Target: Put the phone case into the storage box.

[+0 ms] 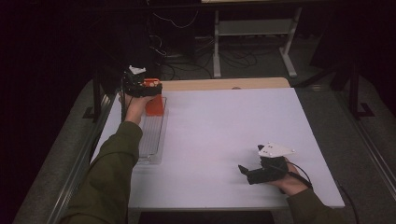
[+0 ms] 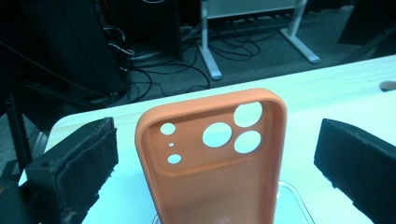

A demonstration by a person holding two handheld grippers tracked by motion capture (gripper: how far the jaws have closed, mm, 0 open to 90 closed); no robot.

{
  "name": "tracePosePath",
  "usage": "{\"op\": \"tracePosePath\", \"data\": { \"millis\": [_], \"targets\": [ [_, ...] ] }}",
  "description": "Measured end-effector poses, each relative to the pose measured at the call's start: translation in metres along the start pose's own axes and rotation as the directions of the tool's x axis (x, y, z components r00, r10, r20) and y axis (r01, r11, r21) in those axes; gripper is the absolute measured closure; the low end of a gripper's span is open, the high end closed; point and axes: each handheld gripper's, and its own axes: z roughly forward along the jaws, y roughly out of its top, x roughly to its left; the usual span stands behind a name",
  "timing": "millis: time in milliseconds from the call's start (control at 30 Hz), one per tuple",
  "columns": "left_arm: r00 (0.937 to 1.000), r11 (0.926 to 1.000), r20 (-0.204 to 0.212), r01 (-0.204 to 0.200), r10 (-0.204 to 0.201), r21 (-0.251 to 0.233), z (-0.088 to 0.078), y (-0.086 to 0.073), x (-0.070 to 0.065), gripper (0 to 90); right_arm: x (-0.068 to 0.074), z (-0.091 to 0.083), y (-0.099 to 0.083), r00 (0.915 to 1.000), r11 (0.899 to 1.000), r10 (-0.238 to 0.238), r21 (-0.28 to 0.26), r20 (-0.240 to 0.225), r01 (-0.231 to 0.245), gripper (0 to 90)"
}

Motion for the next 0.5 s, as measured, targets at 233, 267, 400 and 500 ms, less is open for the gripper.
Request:
{"op": "tracePosePath", "data": {
  "millis": [233, 267, 400, 500],
  "targets": [
    [0.9974, 0.9997, 0.072, -0.001, -0.001, 0.023, -0.011, 0.001, 0.003, 0.0, 0.0, 0.0, 0.001, 1.0, 1.0, 0.004, 0.001, 0.004, -0.004, 0.0],
    [0.9967, 0.9997, 0.081, 0.005, -0.007, 0.023, -0.013, 0.001, 0.003, 0.0, 0.0, 0.0, 0.001, 1.0, 1.0, 0.003, 0.0, 0.004, -0.003, 0.0],
    [0.9951, 0.9994, 0.097, -0.023, 0.02, 0.027, -0.019, 0.0, 0.004, 0.0, -0.001, 0.0, 0.0, 1.0, 1.0, 0.0, 0.003, 0.009, 0.0, 0.0],
    [0.9928, 0.999, 0.115, -0.039, 0.036, 0.023, -0.024, -0.003, 0.004, 0.0, -0.001, 0.0, 0.0, 0.9999, 1.0, 0.004, -0.001, 0.01, -0.004, 0.0]
  ]
}}
